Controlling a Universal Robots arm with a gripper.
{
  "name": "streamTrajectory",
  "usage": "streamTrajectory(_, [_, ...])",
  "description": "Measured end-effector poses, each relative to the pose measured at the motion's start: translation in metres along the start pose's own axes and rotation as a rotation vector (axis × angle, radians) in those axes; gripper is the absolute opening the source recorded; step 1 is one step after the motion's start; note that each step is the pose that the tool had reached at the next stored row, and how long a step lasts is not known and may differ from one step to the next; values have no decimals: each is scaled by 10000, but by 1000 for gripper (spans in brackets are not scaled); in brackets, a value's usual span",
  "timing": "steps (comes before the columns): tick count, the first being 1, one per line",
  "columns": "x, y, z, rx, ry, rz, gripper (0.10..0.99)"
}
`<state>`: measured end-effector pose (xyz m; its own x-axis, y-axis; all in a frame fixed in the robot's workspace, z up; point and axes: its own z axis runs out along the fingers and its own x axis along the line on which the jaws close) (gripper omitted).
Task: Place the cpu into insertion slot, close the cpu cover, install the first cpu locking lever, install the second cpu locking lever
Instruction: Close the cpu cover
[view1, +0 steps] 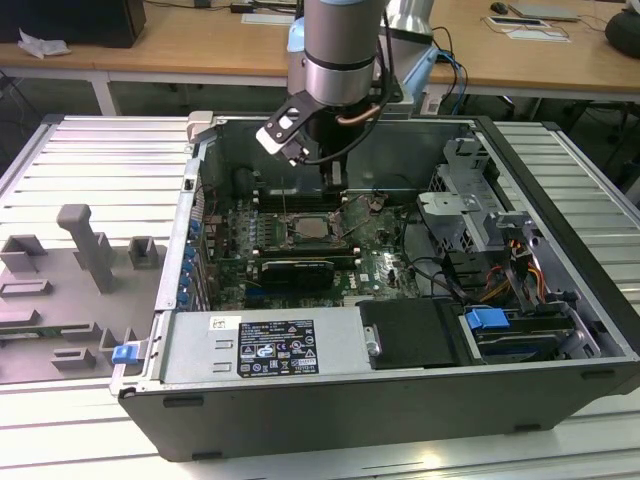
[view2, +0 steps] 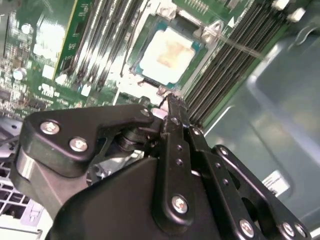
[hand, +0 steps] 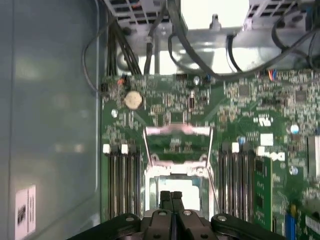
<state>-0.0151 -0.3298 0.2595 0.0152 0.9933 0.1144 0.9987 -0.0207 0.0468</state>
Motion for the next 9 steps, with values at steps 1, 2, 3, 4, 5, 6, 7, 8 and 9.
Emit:
streamTrajectory(1, [0,38,2,1,0,-3,106])
streamTrajectory(2, [1,69,3,1,0,-4,106])
streamTrajectory(3, [1,104,5,3,1,-9,106])
streamTrajectory(4, [2,135,7,5,1,-23,106])
streamTrajectory(5, [3,191,9,11,2,-48,106])
streamTrajectory(6, [3,204,10,13,3,-60,106])
streamTrajectory(7, [3,213,11,15,4,-85,106])
streamTrajectory(8, [2,217,12,28,11,-211,106])
streamTrajectory(9, [-3,218,11,40,14,-308,106])
